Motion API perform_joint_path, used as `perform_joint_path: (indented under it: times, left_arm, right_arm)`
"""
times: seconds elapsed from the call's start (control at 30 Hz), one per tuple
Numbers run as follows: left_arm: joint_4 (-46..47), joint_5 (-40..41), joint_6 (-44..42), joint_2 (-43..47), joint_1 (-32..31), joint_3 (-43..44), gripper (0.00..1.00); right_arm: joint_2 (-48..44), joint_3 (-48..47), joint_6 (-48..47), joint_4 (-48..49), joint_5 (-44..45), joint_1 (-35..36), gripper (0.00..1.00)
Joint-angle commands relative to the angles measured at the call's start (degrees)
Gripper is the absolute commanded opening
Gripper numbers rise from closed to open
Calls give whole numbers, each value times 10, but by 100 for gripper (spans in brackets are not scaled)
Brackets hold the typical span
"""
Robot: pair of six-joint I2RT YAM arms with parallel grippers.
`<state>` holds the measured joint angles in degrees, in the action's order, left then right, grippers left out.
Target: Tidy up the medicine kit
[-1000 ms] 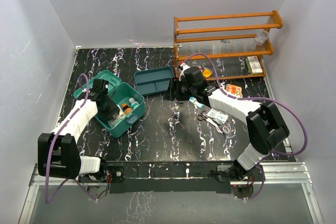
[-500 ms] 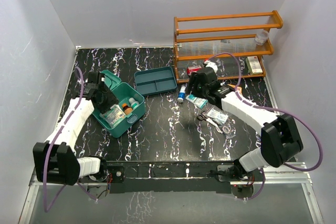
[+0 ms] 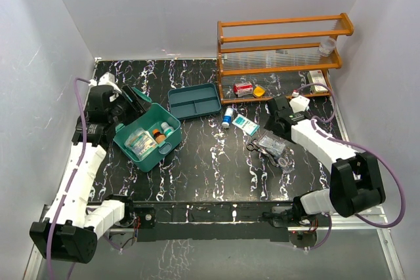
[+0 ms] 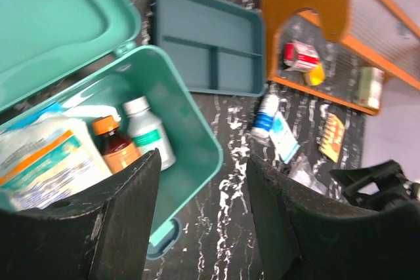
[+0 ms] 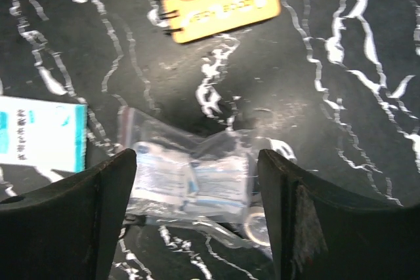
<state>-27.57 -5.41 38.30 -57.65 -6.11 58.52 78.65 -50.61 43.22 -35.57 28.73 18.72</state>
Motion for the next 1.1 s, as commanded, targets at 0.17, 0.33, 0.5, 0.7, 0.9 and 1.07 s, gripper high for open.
perform_joint_path:
  times: [0.17,0.33,0.5,0.7,0.9,1.07]
  left_arm:
    - [200,-158,47,28,2,-30,55]
    - [291,-196,114,33,2,-69,55]
    - [287,-217,109,35,2,-72,56]
    - [285,-223,108,40,2,-80,56]
    - [283,-224,104,37,2,-80,56]
    - [287,-228,105,31,2,-82,56]
  right_arm:
    - [-59,32,-46,46,-48,-59,77]
    - [-77,47,-72,85,-92,-65,77]
    - [-66,66,-35,71,-92,-67,76]
    - [-44,85,-31,82,-120,-67,63]
    - [-25,101,-28,85,-113,-67,52]
    - [-12,110,-42,104,-138,-67,35]
